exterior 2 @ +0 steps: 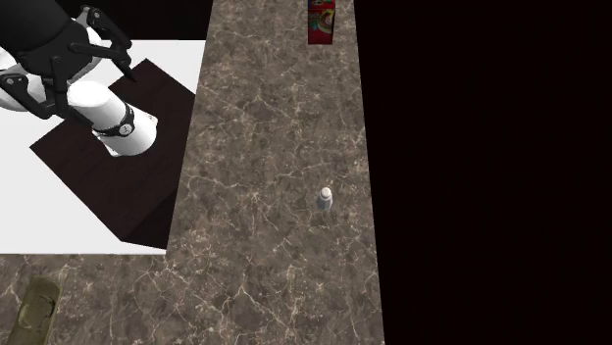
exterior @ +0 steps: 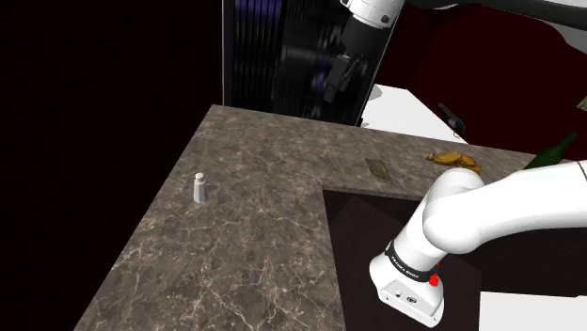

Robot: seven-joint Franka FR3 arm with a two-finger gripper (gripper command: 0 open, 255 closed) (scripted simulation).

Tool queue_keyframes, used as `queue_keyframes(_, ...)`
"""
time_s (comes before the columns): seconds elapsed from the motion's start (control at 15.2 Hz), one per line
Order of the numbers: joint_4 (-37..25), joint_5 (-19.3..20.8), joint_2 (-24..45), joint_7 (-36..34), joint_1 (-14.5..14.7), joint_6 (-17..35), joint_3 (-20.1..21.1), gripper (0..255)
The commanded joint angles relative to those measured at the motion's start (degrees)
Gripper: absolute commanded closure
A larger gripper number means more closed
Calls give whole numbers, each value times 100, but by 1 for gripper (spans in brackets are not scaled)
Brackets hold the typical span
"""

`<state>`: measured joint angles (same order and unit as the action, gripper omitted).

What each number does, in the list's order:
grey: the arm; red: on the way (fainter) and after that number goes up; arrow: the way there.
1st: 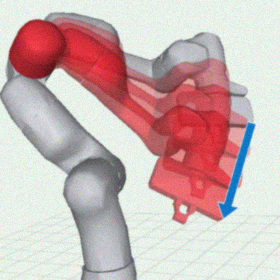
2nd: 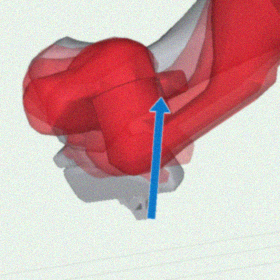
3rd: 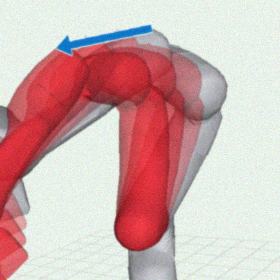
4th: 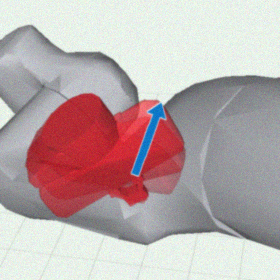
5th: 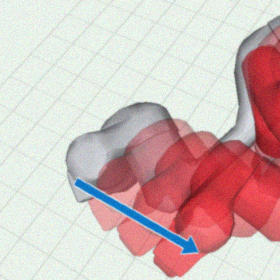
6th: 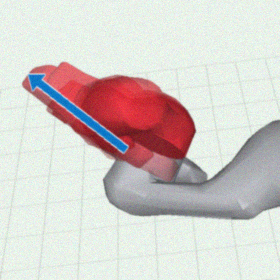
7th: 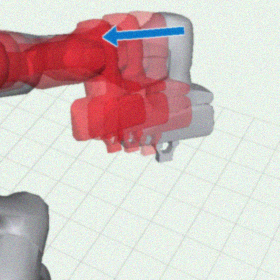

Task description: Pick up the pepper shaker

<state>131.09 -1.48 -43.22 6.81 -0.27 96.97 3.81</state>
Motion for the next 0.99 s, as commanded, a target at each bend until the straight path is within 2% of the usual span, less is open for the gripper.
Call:
queue_keyframes(0.0, 0, 0, 0, 0, 0, 0, 0, 0)
queue_keyframes(0.46, 250, -69, 967, -294, 75, 1226, 383, 0)
queue_keyframes(0.92, 121, 41, 2214, -651, 91, 2340, 771, 0)
